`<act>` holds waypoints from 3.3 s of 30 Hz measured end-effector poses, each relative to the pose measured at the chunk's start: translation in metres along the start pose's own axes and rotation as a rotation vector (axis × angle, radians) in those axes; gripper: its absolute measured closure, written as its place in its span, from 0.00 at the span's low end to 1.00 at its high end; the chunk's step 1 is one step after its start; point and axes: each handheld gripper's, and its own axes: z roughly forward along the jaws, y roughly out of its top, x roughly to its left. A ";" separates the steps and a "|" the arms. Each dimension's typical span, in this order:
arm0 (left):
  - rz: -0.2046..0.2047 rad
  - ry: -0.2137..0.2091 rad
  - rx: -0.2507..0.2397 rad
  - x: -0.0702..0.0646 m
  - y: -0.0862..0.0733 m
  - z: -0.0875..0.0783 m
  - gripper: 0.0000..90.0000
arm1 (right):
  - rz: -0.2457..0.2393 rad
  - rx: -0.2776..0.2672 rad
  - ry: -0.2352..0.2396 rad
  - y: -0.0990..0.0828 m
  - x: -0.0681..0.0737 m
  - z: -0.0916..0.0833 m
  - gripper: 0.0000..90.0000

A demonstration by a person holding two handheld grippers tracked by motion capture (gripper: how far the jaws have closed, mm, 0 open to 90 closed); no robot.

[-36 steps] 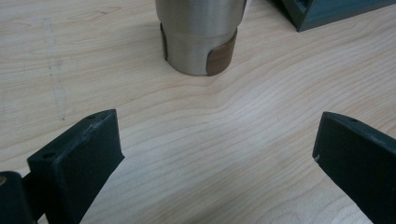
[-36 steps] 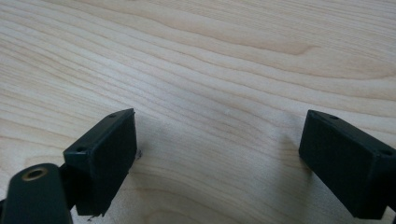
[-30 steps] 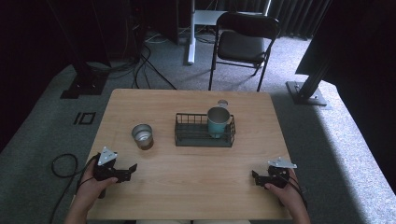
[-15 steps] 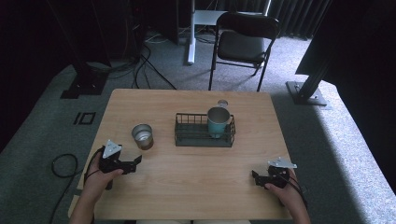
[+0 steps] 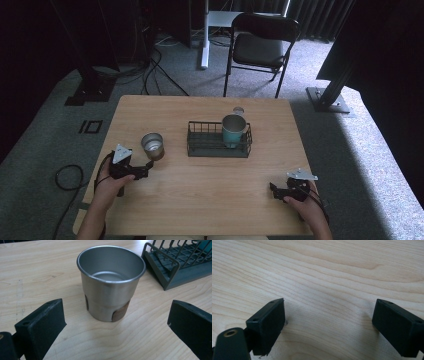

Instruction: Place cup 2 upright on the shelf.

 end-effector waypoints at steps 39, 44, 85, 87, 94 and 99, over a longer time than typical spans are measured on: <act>0.027 0.018 -0.026 0.004 0.028 0.050 0.02 | 0.002 -0.001 0.001 0.000 0.000 0.000 0.12; 0.042 0.021 -0.025 0.003 0.031 0.056 0.02 | 0.002 -0.001 0.001 0.000 0.000 0.000 0.12; 0.019 0.002 -0.062 -0.003 0.054 0.048 0.15 | 0.002 -0.001 0.001 0.000 0.000 0.000 0.12; 0.028 -0.014 -0.067 -0.004 0.059 0.046 0.15 | 0.002 -0.001 0.001 0.000 0.000 0.000 0.12; 0.040 -0.036 -0.093 -0.012 0.076 0.040 0.15 | 0.002 -0.001 0.000 0.000 0.000 0.000 0.12; 0.048 -0.060 -0.126 -0.020 0.093 0.034 0.15 | 0.002 0.000 0.000 0.000 0.000 0.000 0.12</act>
